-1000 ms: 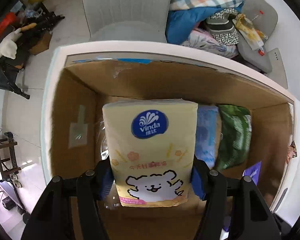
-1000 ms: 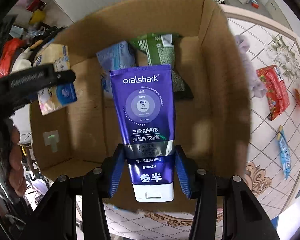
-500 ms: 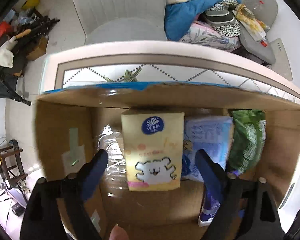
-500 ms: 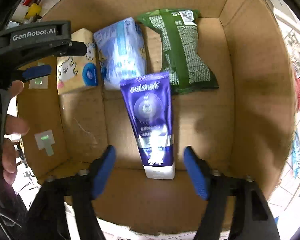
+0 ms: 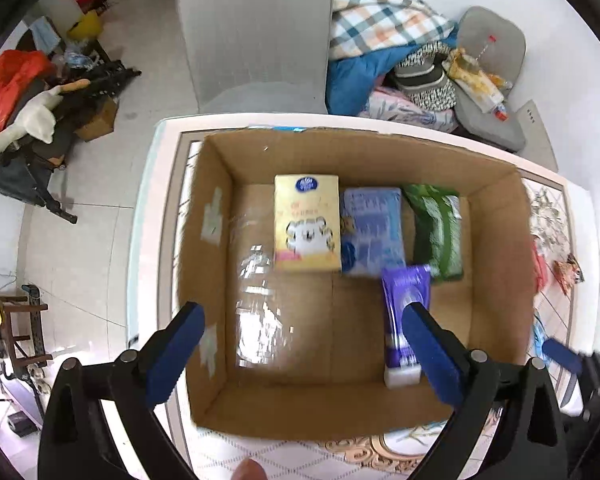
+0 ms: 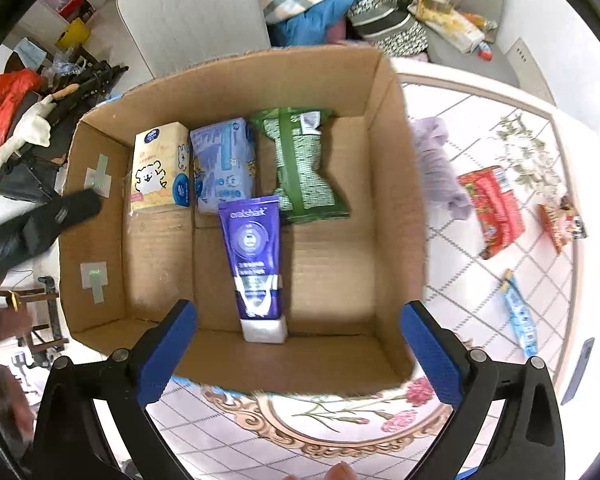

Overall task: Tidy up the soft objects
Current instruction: 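Carry the tissue pack and toothpaste into the box and release both, then grasp the red snack bag with the left tool while the right grasps the blue stick snack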

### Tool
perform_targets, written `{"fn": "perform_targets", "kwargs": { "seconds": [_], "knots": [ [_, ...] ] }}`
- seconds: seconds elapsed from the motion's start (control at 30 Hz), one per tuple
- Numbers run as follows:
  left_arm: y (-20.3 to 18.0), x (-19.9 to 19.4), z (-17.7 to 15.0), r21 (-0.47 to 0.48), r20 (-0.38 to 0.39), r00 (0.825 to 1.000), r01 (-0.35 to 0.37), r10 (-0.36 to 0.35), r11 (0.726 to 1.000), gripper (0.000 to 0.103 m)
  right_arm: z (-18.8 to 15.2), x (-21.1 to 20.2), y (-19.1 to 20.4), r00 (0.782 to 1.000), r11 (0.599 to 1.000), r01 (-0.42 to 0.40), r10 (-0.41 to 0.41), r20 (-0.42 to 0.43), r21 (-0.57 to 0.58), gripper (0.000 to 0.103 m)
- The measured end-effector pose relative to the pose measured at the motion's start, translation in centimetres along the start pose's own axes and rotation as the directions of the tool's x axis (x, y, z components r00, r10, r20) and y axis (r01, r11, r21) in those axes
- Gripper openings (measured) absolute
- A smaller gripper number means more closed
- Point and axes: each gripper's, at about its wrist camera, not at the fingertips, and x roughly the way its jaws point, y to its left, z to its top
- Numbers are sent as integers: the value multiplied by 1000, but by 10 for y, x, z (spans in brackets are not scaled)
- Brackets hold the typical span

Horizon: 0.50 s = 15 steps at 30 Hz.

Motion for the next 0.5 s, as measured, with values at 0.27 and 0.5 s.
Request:
{"fn": "perform_targets", "kwargs": {
  "seconds": [0.27, 0.5],
  "knots": [
    [-1, -67, -56, -29, 110, 993, -33, 36, 999, 101, -39, -55, -6, 993, 999, 5, 1, 121, -52, 103],
    [-8, -109, -90, -39, 171, 983, -66, 72, 997, 101, -74, -111, -7, 978, 995, -39, 56, 203, -88, 103]
  ]
}}
